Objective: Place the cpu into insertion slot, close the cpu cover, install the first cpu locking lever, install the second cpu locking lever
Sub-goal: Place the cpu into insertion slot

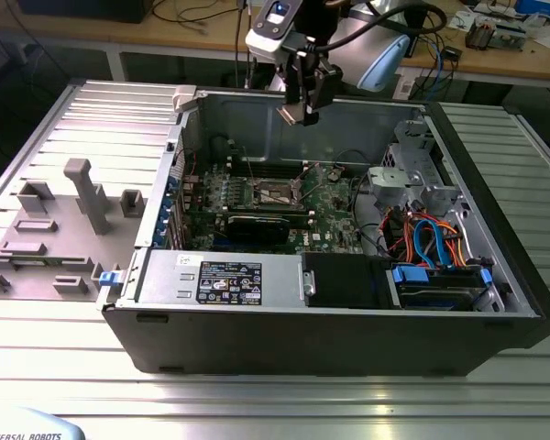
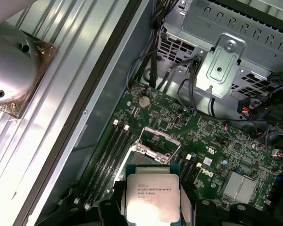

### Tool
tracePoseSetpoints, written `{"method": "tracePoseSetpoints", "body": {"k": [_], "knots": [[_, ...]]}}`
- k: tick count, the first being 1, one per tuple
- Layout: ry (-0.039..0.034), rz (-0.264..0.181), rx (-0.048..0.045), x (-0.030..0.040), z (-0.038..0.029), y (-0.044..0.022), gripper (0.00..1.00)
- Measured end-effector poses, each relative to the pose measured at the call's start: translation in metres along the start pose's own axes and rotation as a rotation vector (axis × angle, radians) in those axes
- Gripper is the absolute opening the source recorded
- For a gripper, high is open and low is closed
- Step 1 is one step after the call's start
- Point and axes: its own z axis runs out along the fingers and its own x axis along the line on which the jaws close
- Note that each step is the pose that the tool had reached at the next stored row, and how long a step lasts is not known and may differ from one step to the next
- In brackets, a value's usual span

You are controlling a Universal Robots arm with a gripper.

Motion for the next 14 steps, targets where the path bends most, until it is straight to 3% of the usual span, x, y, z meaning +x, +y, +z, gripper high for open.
{"method": "tracePoseSetpoints", "body": {"k": [9,14], "knots": [[-0.0031,0.036,-0.0006,0.0001,0.0001,-0.0002,0.54],[-0.0073,0.088,-0.0014,0.0004,0.0011,-0.001,0.54]]}}
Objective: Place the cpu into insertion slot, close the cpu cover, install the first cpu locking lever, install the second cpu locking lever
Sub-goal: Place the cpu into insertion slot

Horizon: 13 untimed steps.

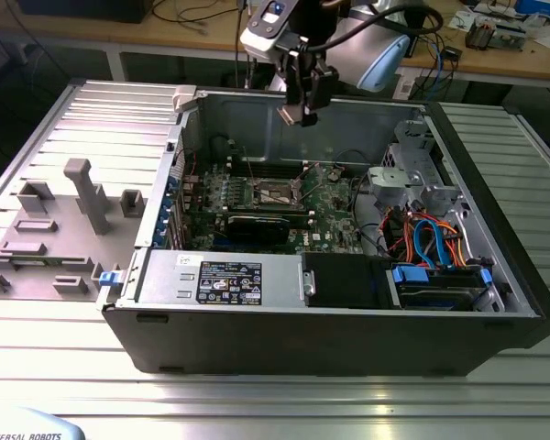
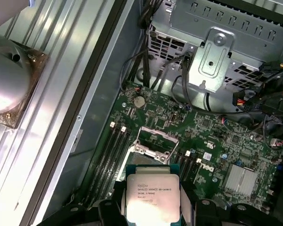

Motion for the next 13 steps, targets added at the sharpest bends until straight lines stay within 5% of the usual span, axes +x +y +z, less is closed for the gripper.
{"method": "tracePoseSetpoints", "body": {"k": [6,13], "knots": [[-0.0056,0.077,0.0007,0.0007,0.002,-0.0022,0.54],[-0.005,0.082,0.0036,0.0016,0.0022,-0.0043,0.54]]}}
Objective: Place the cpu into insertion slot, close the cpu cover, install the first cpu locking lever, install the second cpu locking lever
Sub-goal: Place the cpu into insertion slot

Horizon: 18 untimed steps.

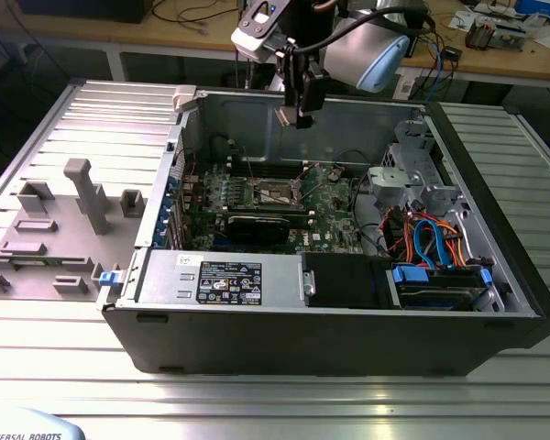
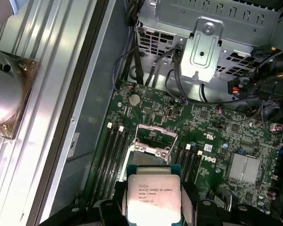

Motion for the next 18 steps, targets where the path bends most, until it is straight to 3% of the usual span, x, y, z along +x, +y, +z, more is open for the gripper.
{"method": "tracePoseSetpoints", "body": {"k": [18], "knots": [[-0.0004,0.005,-0.0001,0.0,0.0001,0.0,0.54]]}}
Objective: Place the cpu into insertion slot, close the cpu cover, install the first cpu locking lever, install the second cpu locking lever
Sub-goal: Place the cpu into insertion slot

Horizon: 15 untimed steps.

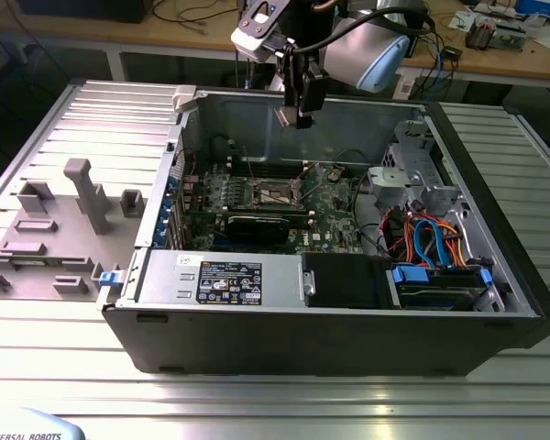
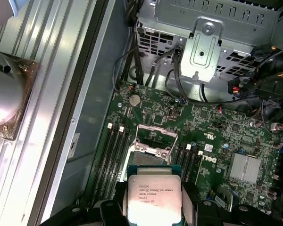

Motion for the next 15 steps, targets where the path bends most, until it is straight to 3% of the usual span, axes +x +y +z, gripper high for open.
{"method": "tracePoseSetpoints", "body": {"k": [4,8,15], "knots": [[-0.0002,0.003,0.0,0.0,0.0,0.0,0.54],[-0.0033,0.043,-0.0008,0.0001,0.0002,0.0,0.54],[-0.004,0.051,-0.0009,0.0001,0.0001,0.0,0.54]]}}
